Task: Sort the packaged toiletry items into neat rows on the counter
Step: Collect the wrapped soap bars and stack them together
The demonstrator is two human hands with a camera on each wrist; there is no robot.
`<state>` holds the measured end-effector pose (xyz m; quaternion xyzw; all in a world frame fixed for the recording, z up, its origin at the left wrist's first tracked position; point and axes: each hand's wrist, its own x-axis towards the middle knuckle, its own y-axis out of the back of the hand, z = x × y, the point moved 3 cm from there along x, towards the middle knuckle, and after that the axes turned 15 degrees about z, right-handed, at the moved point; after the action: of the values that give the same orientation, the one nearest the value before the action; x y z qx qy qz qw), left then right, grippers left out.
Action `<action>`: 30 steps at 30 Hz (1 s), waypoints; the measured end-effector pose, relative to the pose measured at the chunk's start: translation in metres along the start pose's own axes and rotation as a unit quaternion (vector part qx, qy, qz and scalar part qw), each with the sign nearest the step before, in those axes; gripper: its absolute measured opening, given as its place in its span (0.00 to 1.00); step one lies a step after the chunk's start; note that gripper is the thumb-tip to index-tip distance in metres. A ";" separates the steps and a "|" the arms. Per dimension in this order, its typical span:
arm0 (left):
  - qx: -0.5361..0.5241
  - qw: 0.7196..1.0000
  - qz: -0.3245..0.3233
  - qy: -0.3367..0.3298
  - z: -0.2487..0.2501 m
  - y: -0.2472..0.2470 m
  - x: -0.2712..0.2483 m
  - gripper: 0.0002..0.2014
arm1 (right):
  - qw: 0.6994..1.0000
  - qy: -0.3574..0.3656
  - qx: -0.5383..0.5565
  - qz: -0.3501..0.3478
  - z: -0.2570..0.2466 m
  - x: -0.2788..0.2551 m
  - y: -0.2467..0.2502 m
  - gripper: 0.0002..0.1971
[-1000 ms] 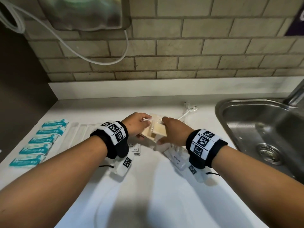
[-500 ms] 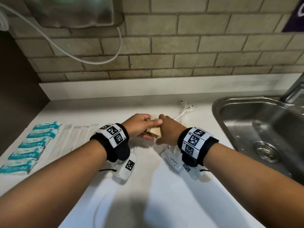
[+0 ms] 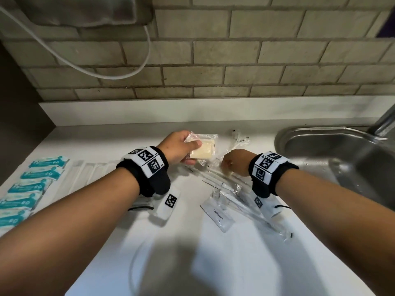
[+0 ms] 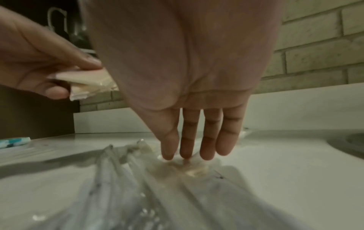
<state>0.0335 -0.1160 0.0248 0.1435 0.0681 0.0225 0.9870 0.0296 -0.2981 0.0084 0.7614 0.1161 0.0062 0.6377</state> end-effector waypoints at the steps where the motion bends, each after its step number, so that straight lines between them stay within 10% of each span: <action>1: 0.004 1.000 0.001 -0.002 0.000 -0.002 0.002 0.13 | 1.000 -0.006 -0.011 -0.007 0.001 0.002 -0.001 0.16; 9: 0.006 0.999 0.032 -0.003 -0.007 -0.007 0.012 0.08 | 0.998 0.009 -0.066 0.021 0.010 0.021 -0.010 0.07; 20: -0.020 0.998 0.065 0.009 -0.002 -0.002 0.008 0.16 | 0.980 0.088 -0.172 0.039 0.012 0.028 -0.007 0.24; 30: -0.043 0.991 0.126 -0.029 0.002 0.023 0.000 0.12 | 0.980 0.096 -0.160 0.072 -0.004 0.026 0.021 0.10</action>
<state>0.0330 -0.0942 0.0330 0.1088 0.0199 0.1455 0.9831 0.0581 -0.2930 0.0255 0.6518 0.1196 0.1439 0.7350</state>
